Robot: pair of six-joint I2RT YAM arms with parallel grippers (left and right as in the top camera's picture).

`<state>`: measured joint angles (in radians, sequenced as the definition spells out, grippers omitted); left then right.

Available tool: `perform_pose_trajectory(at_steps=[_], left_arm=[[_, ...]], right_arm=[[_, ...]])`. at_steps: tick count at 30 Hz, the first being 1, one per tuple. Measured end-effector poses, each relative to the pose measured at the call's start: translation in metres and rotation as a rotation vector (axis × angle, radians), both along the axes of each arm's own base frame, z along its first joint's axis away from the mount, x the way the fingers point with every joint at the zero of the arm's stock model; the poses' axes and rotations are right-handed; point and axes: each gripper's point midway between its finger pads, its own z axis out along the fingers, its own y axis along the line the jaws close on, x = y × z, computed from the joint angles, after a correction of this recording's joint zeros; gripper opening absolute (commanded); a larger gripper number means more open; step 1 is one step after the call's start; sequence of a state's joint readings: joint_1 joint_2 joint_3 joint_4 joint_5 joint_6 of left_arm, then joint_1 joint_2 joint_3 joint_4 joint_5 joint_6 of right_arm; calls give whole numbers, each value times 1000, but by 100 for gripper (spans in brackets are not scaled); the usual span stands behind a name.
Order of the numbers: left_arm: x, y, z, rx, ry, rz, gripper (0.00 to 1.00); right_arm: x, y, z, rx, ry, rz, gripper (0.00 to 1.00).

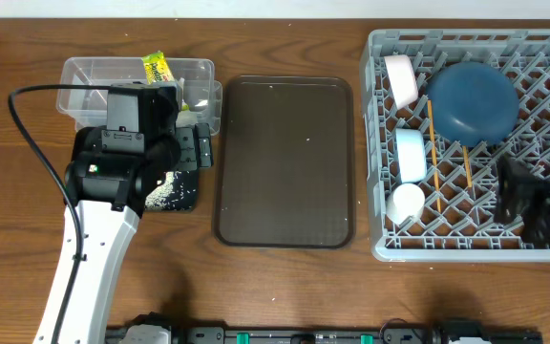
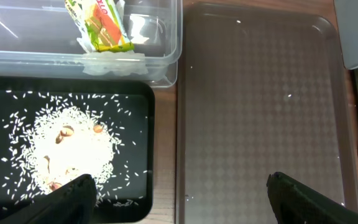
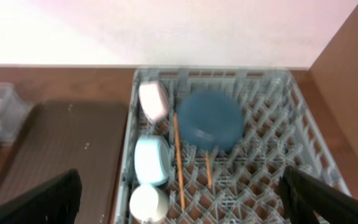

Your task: Sort waste into correct bins and load items into the dishwasher rack

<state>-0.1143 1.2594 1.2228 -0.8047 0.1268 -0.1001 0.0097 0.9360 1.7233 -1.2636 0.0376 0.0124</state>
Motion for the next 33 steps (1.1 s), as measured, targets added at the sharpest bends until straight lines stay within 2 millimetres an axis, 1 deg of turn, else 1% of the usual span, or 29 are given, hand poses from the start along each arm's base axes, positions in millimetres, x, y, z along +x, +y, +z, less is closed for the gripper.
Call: perform_pose_trajectory(at_steps=[4, 8, 11, 17, 19, 24, 26, 29, 31, 33], left_arm=[[0, 0, 0, 0, 0, 0, 90], [0, 0, 0, 0, 0, 0, 90], [0, 0, 0, 0, -1, 0, 90], [0, 0, 0, 0, 0, 0, 90], [0, 0, 0, 0, 0, 0, 90], [0, 0, 0, 0, 0, 0, 90], [0, 0, 0, 0, 0, 0, 90], [0, 0, 0, 0, 0, 0, 90], [0, 0, 0, 0, -1, 0, 90], [0, 0, 0, 0, 0, 0, 90]], right_arm=[[23, 1, -22, 19, -93, -4, 99], [36, 6, -44, 45, -228, 17, 99], [36, 9, -71, 55, -308, 35, 99], [36, 14, -144, 66, -347, 62, 99], [36, 15, -163, 67, -371, 70, 99], [38, 18, -204, 69, -424, 85, 99], [38, 19, -216, 72, -441, 92, 99], [37, 21, -239, 77, -431, 97, 99], [37, 24, -251, 82, -421, 108, 99], [36, 24, -258, 82, -417, 108, 99]])
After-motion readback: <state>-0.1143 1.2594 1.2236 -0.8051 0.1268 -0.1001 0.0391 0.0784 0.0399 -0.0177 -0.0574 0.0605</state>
